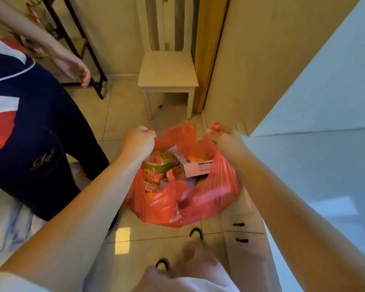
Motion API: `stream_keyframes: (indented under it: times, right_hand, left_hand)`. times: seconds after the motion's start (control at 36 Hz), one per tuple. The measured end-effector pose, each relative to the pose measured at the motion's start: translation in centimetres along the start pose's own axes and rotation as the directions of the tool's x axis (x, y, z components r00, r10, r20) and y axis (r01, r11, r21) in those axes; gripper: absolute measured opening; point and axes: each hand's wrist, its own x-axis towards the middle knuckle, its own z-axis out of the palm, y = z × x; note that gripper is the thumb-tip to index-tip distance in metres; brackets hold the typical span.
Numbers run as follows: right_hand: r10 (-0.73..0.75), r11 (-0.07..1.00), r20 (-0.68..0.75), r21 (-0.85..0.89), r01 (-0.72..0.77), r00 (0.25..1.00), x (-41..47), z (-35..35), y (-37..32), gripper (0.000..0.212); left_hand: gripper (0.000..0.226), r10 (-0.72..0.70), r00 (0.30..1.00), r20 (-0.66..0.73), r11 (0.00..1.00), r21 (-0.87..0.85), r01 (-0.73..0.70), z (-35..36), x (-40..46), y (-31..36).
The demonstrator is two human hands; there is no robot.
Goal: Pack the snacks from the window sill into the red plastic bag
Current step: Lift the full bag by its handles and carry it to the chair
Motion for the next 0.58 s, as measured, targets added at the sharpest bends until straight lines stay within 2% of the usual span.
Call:
stream_keyframes:
  times: [0.08,0.17,0.22,0.25,0.39,0.58]
  right_hand:
    - [0.041,0.999,0.037,0.003,-0.041,0.998,2.7,0.1,-0.2,0.012]
    - [0.05,0.999,0.069,-0.012,-0.049,0.996,5.1,0.4,-0.5,0.011]
    - [0.055,0.998,0.083,-0.016,-0.053,0.995,6.4,0.7,-0.9,0.003]
    - [0.059,0.998,0.082,-0.012,-0.059,0.995,7.0,0.9,-1.1,0.006]
    - [0.08,0.997,0.047,-0.019,-0.079,0.996,10.4,1.9,-2.3,0.016]
    - [0.087,0.995,-0.105,-0.04,-0.092,0.991,15.2,3.7,-3.2,0.004]
  left_hand:
    - [0.021,-0.046,0.999,-0.024,0.998,-0.033,0.046,0.8,1.8,0.4]
    - [0.018,-0.089,0.995,-0.036,0.996,-0.024,0.088,1.2,3.5,0.5]
    - [0.022,-0.103,0.993,-0.048,0.995,-0.016,0.103,1.3,4.8,0.6]
    - [0.024,-0.107,0.993,-0.054,0.994,-0.009,0.107,1.3,5.4,0.7]
    - [0.024,-0.119,0.992,-0.04,0.993,-0.016,0.118,1.0,9.1,1.6]
    - [0.029,-0.073,0.997,0.019,0.997,0.032,0.072,-0.1,14.5,3.6]
